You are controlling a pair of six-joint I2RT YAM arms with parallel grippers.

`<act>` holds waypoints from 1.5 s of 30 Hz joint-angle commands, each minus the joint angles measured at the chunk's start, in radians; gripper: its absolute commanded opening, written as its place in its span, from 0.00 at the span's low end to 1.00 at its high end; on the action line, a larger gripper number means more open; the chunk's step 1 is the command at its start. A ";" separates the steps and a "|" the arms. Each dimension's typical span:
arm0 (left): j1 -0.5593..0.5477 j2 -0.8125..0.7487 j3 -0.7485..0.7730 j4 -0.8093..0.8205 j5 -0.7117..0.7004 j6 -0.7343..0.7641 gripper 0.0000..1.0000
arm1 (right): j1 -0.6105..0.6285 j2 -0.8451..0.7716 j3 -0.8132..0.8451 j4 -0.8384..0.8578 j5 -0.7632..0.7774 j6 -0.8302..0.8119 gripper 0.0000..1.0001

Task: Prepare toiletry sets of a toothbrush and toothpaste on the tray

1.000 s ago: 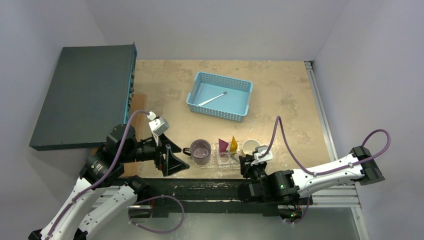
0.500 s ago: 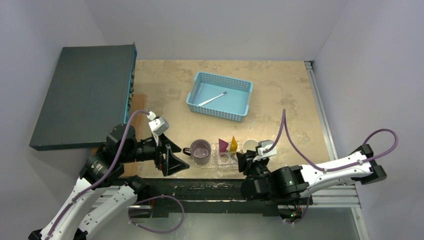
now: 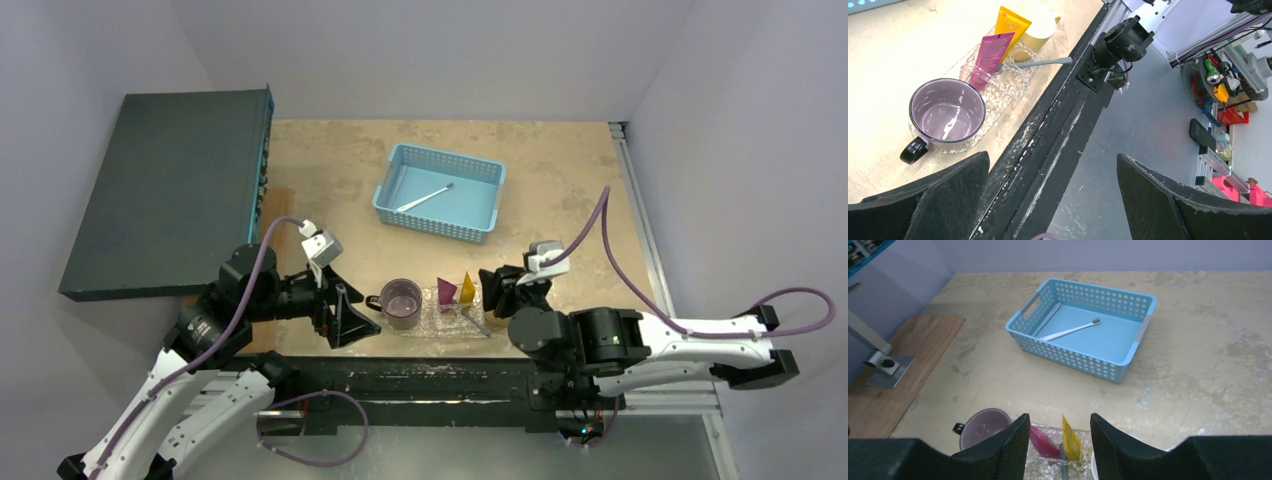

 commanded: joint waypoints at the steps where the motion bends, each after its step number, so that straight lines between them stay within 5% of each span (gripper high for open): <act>1: -0.001 0.004 0.044 0.017 -0.007 0.013 0.98 | -0.153 0.012 0.042 0.224 -0.181 -0.278 0.50; 11: -0.002 -0.005 0.057 -0.037 -0.052 0.051 0.98 | -0.445 0.239 0.248 0.297 -0.462 -0.421 0.53; 28: -0.001 -0.023 0.028 -0.041 -0.168 0.108 0.98 | -0.851 0.679 0.533 0.259 -0.921 -0.302 0.62; 39: -0.002 -0.050 -0.001 -0.053 -0.195 0.111 0.98 | -0.976 0.961 0.678 0.256 -0.999 -0.119 0.67; 45: -0.001 -0.068 -0.007 -0.064 -0.215 0.108 0.98 | -0.982 1.154 0.853 0.136 -0.898 0.006 0.66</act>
